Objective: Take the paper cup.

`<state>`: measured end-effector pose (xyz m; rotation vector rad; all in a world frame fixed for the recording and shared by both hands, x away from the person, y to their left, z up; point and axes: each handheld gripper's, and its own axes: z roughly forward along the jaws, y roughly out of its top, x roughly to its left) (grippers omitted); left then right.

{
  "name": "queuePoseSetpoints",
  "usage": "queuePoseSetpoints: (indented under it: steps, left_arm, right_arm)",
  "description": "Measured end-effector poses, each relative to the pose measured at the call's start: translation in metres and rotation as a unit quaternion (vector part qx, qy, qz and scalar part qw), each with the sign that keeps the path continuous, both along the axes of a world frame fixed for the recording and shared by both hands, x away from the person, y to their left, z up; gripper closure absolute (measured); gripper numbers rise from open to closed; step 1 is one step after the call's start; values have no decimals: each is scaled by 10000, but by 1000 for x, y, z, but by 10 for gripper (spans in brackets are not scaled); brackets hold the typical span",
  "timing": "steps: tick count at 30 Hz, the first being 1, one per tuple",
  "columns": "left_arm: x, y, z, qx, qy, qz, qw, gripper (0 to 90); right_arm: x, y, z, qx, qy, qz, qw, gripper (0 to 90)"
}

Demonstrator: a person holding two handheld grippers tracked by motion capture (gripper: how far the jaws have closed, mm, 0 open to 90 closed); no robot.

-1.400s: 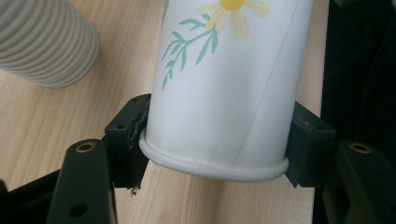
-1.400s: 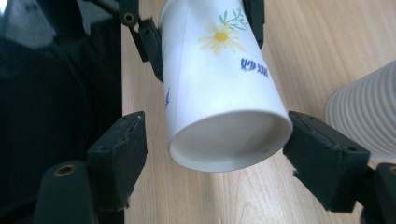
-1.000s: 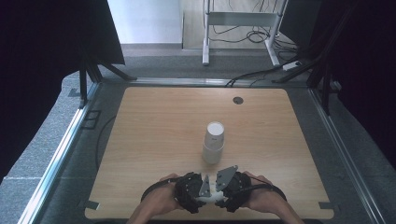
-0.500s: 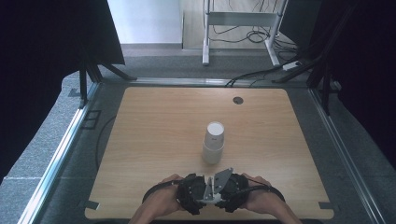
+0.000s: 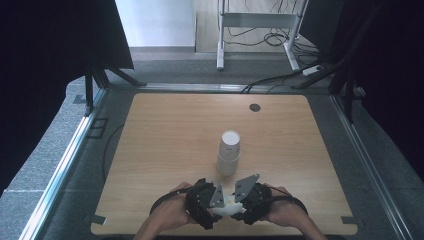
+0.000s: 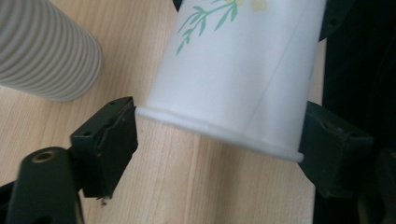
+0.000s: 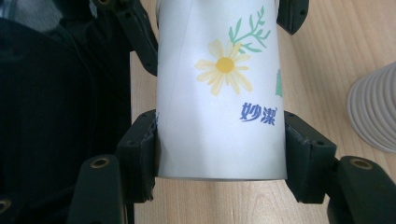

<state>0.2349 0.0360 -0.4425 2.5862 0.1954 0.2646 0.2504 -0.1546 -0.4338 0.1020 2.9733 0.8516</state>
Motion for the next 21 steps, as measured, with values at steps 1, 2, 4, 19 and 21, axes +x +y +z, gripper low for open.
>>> queuePoseSetpoints:
  steps: [1, 2, 4, 19, 21]
  left_arm:
    - [0, 0, 0, 0, 0, 0, 10000, 154]
    - [2, 5, 4, -215, 38, -36, 9998, 150]
    - [3, 9, 6, -448, 81, -31, 9990, 144]
    - [12, 36, 15, -1973, 383, -47, 9796, 144]
    - [12, 36, 15, -2051, 387, -57, 9780, 146]
  right_arm:
    - [1, -2, 1, 56, 44, -4, 10000, 371]
    - [2, -3, 1, 139, 82, -23, 9999, 371]
    - [4, -7, 3, 318, 178, -68, 9993, 371]
    - [17, -31, 8, 1453, 238, -81, 9891, 370]
    - [17, -33, 7, 1527, 236, -56, 9880, 370]
